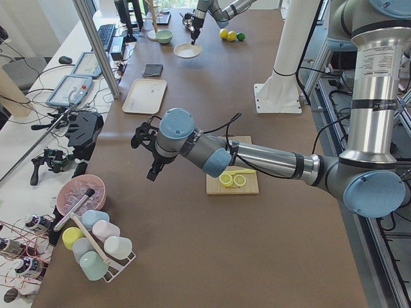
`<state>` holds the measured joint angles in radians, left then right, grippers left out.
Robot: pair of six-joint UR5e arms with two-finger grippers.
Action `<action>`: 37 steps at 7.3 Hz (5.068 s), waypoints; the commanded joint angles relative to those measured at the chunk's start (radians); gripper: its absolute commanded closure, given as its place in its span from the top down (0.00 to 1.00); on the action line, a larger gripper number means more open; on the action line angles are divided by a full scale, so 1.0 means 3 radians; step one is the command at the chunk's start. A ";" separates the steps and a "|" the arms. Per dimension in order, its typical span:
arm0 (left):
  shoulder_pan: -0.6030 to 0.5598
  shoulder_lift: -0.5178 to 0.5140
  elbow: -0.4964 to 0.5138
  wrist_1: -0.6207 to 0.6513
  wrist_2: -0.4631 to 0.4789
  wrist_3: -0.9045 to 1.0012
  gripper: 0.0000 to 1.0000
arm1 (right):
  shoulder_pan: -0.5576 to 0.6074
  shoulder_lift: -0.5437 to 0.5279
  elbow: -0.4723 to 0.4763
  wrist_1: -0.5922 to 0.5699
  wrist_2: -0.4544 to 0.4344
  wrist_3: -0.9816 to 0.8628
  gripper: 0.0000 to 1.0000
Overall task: Place red cherry on plate
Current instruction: 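Slide the white plate with the right gripper toward the table center, then release the plate and withdraw the right arm while the left arm reaches out, then lower the left gripper onto the dark cherry pair and grasp it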
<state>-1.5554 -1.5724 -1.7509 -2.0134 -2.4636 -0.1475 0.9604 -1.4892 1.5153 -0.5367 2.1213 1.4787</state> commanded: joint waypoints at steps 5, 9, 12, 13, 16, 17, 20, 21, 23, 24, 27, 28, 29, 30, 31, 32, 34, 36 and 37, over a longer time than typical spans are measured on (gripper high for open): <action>-0.0020 0.0046 0.0002 -0.0007 -0.0005 -0.0004 0.98 | -0.1577 0.0974 0.0840 -0.1670 -0.1554 0.0915 0.00; -0.0020 0.0052 0.0022 -0.0007 -0.0005 -0.0004 0.98 | -0.2086 0.1491 0.0595 -0.2194 -0.2116 0.1069 0.00; -0.0015 0.0046 0.0027 -0.0007 -0.0010 -0.0004 0.98 | -0.2092 0.1696 0.0425 -0.2194 -0.2198 0.1054 0.34; -0.0020 0.0046 0.0028 -0.0007 -0.0010 -0.0004 0.98 | -0.2056 0.1697 0.0425 -0.2199 -0.2178 0.0972 0.71; 0.0020 0.0158 -0.0140 -0.0093 -0.0026 -0.0354 0.99 | -0.1685 0.1646 0.0705 -0.2437 -0.1828 0.0524 1.00; 0.0258 0.0230 -0.0278 -0.0292 0.0000 -0.0742 0.99 | -0.1414 0.1549 0.0954 -0.2769 -0.1561 0.0253 1.00; 0.1239 0.0297 -0.0729 -0.0309 0.0617 -0.1506 0.99 | -0.0373 0.0815 0.1396 -0.2879 -0.0637 -0.0906 1.00; 0.1597 0.0292 -0.0790 -0.0309 0.0821 -0.1746 0.99 | -0.0045 0.0569 0.1402 -0.2879 -0.0355 -0.1457 1.00; 0.2363 0.0297 -0.0954 -0.0309 0.1261 -0.2424 0.99 | 0.0528 0.0231 0.1356 -0.2920 0.0029 -0.2501 1.00; 0.2742 0.0292 -0.0954 -0.0309 0.1536 -0.2803 0.99 | 0.0805 0.0103 0.1341 -0.3067 0.0183 -0.3042 1.00; 0.3143 0.0389 -0.0837 -0.0304 0.1805 -0.2878 0.89 | 0.1226 -0.0082 0.1101 -0.3104 0.0251 -0.3935 1.00; 0.3190 0.0445 -0.0847 -0.0309 0.1800 -0.2873 0.71 | 0.1262 -0.0123 0.1100 -0.3094 0.0297 -0.3983 1.00; 0.3251 0.0481 -0.0847 -0.0309 0.1800 -0.2873 0.63 | 0.1273 -0.0129 0.1100 -0.3094 0.0307 -0.3983 1.00; 0.3303 0.0496 -0.0847 -0.0309 0.1800 -0.2873 0.57 | 0.1278 -0.0129 0.1100 -0.3089 0.0308 -0.3983 1.00; 0.3308 0.0496 -0.0847 -0.0309 0.1800 -0.2873 0.50 | 0.1283 -0.0129 0.1100 -0.3089 0.0303 -0.3983 1.00; 0.3308 0.0496 -0.0847 -0.0304 0.1800 -0.2878 0.34 | 0.1283 -0.0134 0.1100 -0.3084 0.0302 -0.3988 1.00; 0.3308 0.0501 -0.0847 -0.0309 0.1800 -0.2883 0.00 | 0.1288 -0.0144 0.1100 -0.3074 0.0303 -0.3988 1.00; 0.3253 0.0496 -0.0898 -0.0309 0.1825 -0.2888 0.00 | 0.1298 -0.0169 0.1100 -0.3074 0.0302 -0.3988 1.00; 0.3242 0.0476 -0.1004 -0.0309 0.1820 -0.2898 0.00 | 0.1339 -0.0225 0.1105 -0.3063 0.0302 -0.3993 1.00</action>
<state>-0.5749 -1.4244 -2.0223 -2.1062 -1.9187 -1.0144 1.3512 -1.5412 1.8455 -1.4582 2.2121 0.2822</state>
